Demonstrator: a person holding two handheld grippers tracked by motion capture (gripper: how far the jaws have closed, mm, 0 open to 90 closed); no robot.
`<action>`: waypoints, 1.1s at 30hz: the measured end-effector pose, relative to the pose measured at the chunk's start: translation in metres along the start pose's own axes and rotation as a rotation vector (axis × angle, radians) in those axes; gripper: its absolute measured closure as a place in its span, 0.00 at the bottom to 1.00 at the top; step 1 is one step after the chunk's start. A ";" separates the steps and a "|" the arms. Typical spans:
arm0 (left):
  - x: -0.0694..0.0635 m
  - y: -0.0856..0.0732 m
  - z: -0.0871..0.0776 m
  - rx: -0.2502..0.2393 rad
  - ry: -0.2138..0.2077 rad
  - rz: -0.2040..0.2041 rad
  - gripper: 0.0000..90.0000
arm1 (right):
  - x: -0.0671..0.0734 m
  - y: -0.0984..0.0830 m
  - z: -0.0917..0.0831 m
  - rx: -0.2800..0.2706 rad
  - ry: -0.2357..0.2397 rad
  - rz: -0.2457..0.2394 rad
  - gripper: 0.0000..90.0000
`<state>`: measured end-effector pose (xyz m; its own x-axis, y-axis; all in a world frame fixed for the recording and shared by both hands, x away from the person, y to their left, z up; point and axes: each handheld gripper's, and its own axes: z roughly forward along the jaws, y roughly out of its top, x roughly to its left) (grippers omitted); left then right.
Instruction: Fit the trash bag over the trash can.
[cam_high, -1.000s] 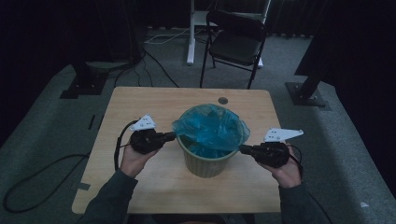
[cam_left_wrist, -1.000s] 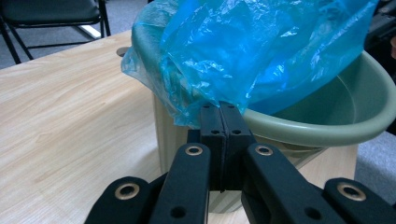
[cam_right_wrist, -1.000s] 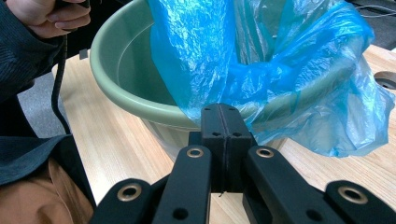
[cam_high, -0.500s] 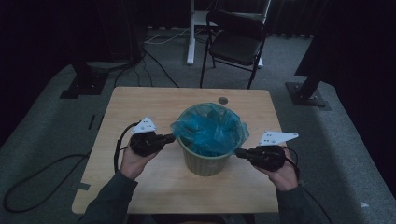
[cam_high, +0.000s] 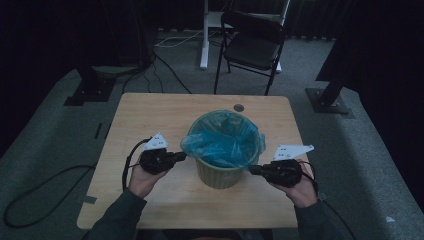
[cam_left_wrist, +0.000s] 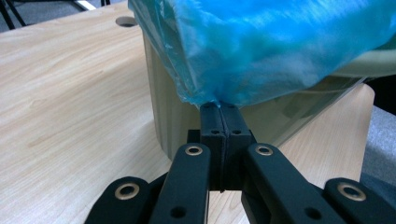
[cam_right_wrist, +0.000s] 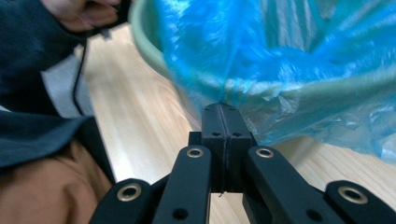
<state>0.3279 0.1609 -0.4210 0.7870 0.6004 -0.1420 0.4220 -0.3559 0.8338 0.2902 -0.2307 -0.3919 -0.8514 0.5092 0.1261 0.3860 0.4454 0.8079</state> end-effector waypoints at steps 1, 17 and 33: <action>0.000 -0.001 0.001 0.004 0.001 0.000 1.00 | -0.001 -0.001 0.001 0.009 -0.002 0.002 1.00; 0.011 -0.011 -0.004 -0.005 0.033 -0.047 0.84 | -0.004 -0.004 0.000 0.016 0.012 0.010 0.89; 0.007 0.019 -0.046 -0.199 -0.055 -0.009 0.60 | 0.005 0.026 -0.018 -0.107 0.062 -0.022 0.72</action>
<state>0.3205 0.1907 -0.3818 0.8092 0.5610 -0.1749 0.3368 -0.1990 0.9203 0.2897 -0.2304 -0.3601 -0.8809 0.4519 0.1407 0.3299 0.3732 0.8671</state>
